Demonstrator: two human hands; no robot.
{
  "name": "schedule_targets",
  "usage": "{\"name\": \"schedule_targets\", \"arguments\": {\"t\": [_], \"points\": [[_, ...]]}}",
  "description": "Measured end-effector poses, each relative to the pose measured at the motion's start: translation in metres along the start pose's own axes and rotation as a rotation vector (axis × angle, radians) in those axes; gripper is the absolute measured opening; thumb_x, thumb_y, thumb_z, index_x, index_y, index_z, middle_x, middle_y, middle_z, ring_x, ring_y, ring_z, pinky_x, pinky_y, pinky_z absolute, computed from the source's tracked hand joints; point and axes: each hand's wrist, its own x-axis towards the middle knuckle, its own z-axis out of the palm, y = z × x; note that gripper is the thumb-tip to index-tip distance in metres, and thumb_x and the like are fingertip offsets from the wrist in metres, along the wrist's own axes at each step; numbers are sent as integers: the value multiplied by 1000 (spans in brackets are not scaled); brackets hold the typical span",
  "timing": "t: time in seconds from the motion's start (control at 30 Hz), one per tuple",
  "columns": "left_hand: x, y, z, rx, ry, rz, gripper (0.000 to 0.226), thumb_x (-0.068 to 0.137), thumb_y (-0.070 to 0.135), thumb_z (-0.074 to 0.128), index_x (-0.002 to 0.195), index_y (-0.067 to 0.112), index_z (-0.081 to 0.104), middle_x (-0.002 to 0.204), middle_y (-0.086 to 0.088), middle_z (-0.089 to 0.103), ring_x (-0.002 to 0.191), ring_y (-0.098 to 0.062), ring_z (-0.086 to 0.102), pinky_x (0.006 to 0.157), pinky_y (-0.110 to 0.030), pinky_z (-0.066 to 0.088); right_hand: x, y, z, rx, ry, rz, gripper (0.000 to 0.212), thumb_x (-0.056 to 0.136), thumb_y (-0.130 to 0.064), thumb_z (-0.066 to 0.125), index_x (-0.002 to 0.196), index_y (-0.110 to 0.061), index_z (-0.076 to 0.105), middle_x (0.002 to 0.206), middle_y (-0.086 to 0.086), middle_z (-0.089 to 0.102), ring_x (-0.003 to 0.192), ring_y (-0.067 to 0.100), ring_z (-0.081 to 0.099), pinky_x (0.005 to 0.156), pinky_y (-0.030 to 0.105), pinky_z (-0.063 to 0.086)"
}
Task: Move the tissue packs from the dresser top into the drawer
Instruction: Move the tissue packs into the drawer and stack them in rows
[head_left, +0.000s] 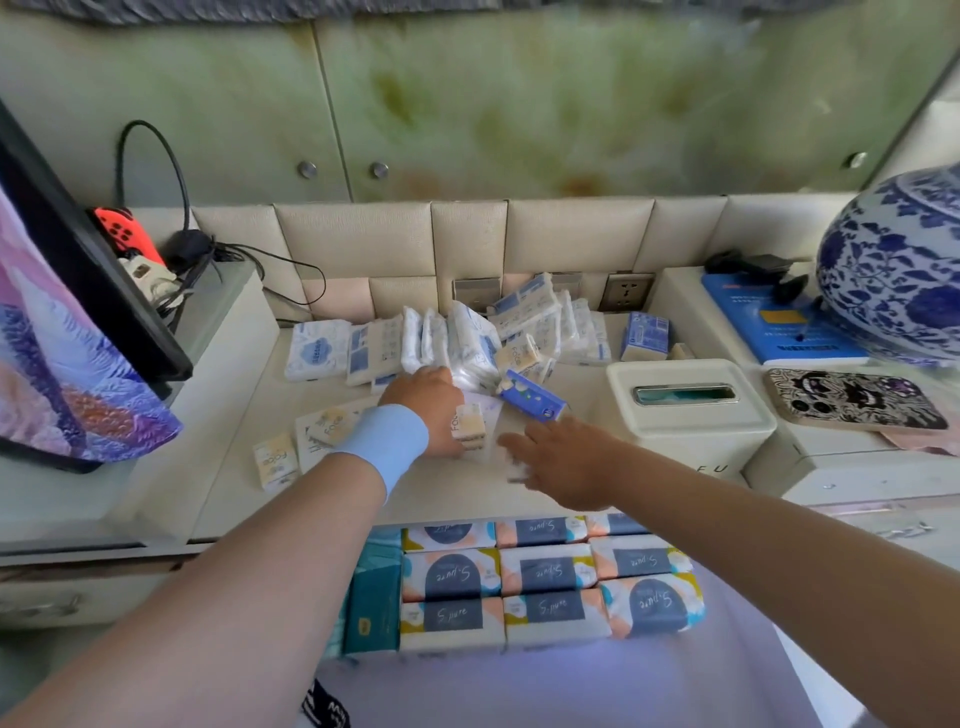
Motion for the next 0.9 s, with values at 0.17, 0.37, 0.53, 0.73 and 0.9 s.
{"name": "schedule_targets", "arguments": {"t": [0.17, 0.37, 0.53, 0.73, 0.9], "points": [[-20, 44, -18, -210, -12, 62, 36, 73, 55, 72, 98, 32, 60, 105, 3, 63, 96, -21, 57, 81, -31, 48, -49, 7, -16, 521, -139, 167, 60, 100, -44, 48, 152, -25, 25, 148, 3, 45, 128, 24, 49, 104, 38, 39], [-44, 118, 4, -408, -142, 150, 38, 73, 47, 76, 101, 27, 61, 105, 3, 60, 95, -21, 60, 85, -35, 52, -119, 17, 31, 335, -552, 321, 47, 91, -46, 62, 126, -14, 58, 113, 4, 66, 102, 24, 62, 95, 35, 50], [-49, 175, 30, -429, -183, 183, 44, 74, 41, 77, 111, 23, 60, 112, 0, 54, 104, -22, 56, 92, -34, 48, -172, 25, 94, 214, -419, 437, 43, 90, -33, 67, 126, -14, 54, 121, 5, 63, 111, 26, 62, 91, 35, 50], [-42, 232, 53, -450, -215, 154, 36, 69, 42, 77, 93, 23, 58, 104, 1, 56, 93, -21, 57, 78, -33, 48, -183, 23, 147, 120, -182, 451, 50, 90, -21, 66, 135, -14, 44, 128, 6, 59, 114, 25, 59, 94, 35, 48], [-24, 244, 59, -335, -251, 155, 34, 70, 40, 76, 91, 25, 54, 108, -1, 56, 95, -22, 57, 80, -34, 50, -171, 26, 165, 54, -109, 410, 52, 92, -13, 61, 139, -12, 40, 134, 10, 55, 123, 28, 51, 101, 39, 40]]}}
